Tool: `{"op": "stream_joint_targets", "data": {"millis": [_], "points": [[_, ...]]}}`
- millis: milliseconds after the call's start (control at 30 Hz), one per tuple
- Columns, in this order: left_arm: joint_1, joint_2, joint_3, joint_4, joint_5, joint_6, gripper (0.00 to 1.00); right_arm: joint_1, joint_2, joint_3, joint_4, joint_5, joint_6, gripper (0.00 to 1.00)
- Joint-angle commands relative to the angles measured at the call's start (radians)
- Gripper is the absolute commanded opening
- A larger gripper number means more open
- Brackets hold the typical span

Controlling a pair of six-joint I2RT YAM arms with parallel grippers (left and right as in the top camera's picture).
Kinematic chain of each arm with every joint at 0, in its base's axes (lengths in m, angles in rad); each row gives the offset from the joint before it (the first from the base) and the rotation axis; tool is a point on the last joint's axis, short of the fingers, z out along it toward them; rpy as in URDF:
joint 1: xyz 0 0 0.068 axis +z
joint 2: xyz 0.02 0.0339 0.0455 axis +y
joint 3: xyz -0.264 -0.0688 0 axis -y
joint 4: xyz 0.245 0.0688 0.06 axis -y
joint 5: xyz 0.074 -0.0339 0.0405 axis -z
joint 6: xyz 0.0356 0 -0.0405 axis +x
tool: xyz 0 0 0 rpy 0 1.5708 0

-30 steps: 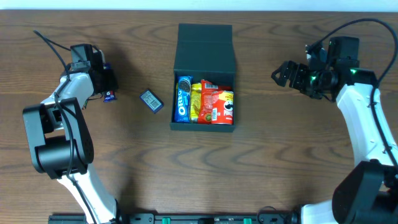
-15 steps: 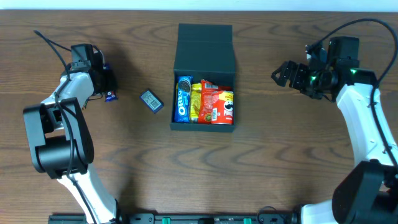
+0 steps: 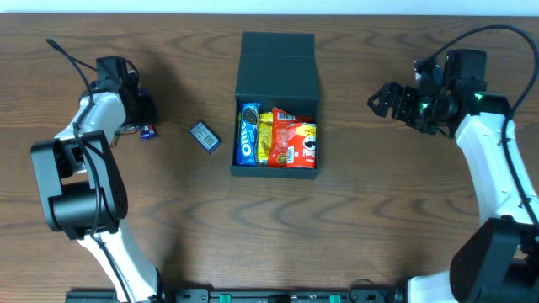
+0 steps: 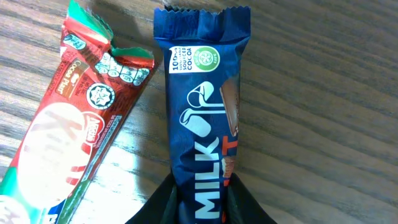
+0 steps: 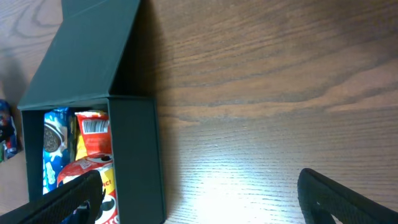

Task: Pack container
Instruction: 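Grasp the blue Dairy Milk bar with left gripper, then carry the Dairy Milk bar into the box and release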

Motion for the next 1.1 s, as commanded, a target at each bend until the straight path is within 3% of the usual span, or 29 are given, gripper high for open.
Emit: {"op": "stream_joint_targets", "data": {"millis": [0, 133, 433, 567, 733, 1067], "points": [[-0.015, 0.033, 0.095, -0.074, -0.025, -0.002, 0.19, -0.003, -0.013, 0.016, 0.003, -0.008, 0.005, 0.99], [-0.075, 0.033, 0.281, -0.227, -0.026, 0.002, 0.14, -0.003, -0.013, 0.016, 0.004, -0.008, 0.006, 0.99], [-0.278, 0.033, 0.468, -0.412, -0.026, -0.039, 0.07, -0.035, -0.013, 0.016, 0.033, -0.007, 0.032, 0.99], [-0.415, 0.033, 0.481, -0.473, -0.024, -0.128, 0.06, -0.078, -0.013, 0.016, 0.040, -0.007, 0.032, 0.99], [-0.556, 0.033, 0.481, -0.520, -0.025, -0.135, 0.05, -0.124, -0.013, 0.016, 0.057, -0.007, 0.031, 0.99], [-0.663, 0.034, 0.481, -0.561, -0.024, -0.290, 0.06, -0.142, -0.013, 0.016, 0.097, -0.007, 0.027, 0.99]]}}
